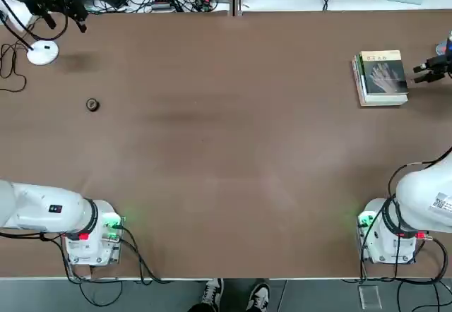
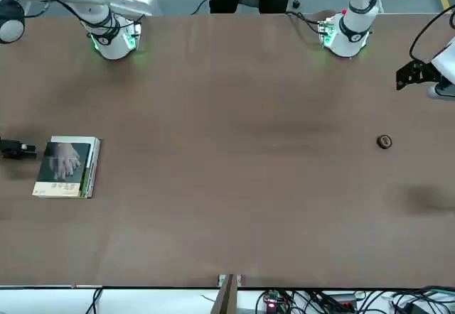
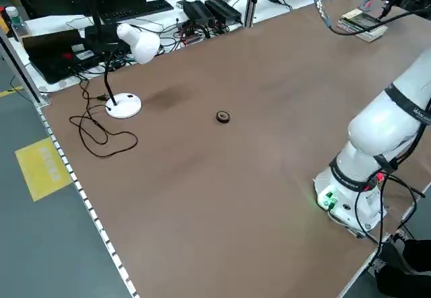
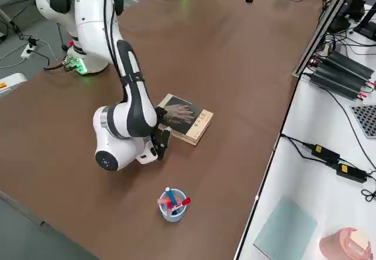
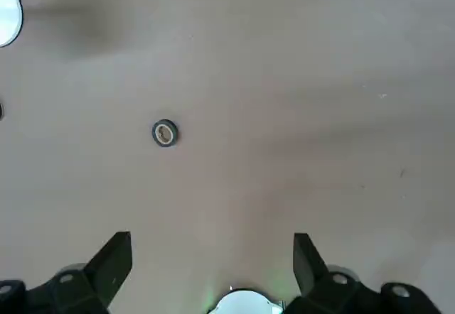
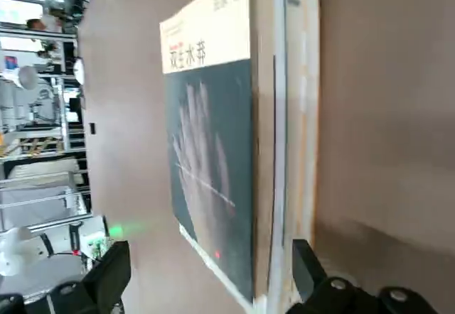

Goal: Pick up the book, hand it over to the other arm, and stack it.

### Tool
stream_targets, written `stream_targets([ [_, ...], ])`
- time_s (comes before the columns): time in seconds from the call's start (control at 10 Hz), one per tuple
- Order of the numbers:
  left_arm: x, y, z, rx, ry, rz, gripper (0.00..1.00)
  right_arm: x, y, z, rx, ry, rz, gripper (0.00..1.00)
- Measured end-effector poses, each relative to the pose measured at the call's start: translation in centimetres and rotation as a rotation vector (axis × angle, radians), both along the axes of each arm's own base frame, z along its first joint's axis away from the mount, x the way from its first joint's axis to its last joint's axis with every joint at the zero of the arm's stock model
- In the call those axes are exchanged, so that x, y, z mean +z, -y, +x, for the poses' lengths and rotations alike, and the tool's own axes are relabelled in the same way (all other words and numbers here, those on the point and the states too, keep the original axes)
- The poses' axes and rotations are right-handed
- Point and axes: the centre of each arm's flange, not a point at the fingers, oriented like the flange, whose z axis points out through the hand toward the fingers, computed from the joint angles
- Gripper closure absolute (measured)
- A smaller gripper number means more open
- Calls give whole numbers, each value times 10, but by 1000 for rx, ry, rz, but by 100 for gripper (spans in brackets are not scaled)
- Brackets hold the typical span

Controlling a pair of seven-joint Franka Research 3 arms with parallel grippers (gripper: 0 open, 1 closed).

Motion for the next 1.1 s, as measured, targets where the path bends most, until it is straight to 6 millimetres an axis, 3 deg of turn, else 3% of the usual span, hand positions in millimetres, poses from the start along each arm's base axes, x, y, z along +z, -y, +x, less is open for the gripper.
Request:
stream_targets([
  [0.3,1,0,0,-1,5,-1,0,37,6,5,9,-11,-32,0],
  [0.5,1,0,0,-1,6,-1,0,61,-1,14,15,-29,-80,0],
  [0.8,2,0,1,-1,9,-1,0,93,-25,41,6,-27,-195,0],
  [1.1,4,0,2,0,21,-3,0,108,-55,66,-5,-29,-280,0],
])
